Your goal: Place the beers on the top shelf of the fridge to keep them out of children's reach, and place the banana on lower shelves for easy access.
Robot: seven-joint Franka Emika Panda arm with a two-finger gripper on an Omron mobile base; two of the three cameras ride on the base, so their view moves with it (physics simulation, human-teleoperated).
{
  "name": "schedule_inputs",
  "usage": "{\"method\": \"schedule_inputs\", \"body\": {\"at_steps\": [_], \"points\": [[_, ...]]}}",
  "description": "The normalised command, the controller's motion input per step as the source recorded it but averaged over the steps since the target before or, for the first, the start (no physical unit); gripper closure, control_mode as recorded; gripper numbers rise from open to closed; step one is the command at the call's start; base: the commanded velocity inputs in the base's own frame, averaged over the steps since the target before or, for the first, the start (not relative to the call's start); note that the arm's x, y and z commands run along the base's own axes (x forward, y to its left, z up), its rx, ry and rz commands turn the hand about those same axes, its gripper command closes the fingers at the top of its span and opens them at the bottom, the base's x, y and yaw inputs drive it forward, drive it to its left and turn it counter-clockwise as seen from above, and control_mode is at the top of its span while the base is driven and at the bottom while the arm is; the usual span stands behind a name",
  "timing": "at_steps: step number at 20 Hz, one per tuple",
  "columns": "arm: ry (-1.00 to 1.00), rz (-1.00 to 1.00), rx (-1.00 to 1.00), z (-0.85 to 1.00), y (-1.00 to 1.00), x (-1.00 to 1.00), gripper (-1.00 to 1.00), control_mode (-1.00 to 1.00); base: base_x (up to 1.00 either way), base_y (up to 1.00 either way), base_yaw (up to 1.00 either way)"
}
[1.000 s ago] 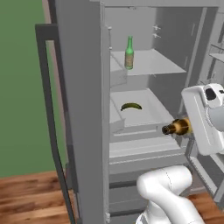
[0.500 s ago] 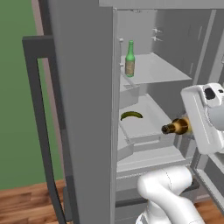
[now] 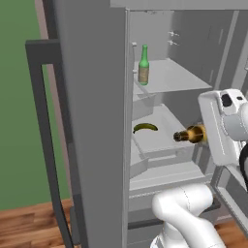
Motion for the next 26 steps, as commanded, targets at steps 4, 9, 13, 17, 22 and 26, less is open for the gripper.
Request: {"method": "schedule_inputs", "body": {"at_steps": [4,9,13,17,22,26], "points": [[0.00,-0.13,0.00,0.00,0.00,0.16,1.00,-1.00,0.00,0.00,0.00],[-0.02,-0.06,0.06,0.01,-0.01,0.13,1.00,-1.00,0.00,0.00,0.00],[-0.09,-0.06,0.09,-0.03,0.00,0.00,1.00,-1.00,0.00,0.00,0.00],[-0.03,-0.28,0.19,-0.05,-0.02,0.01,1.00,-1.00,0.00,0.00,0.00],[-0.02,-0.36,0.16,-0.01,0.00,0.00,1.00,-1.00,0.00,0.00,0.00],[0.01,-0.36,0.18,0.04,0.00,0.00,1.00,-1.00,0.00,0.00,0.00]]}}
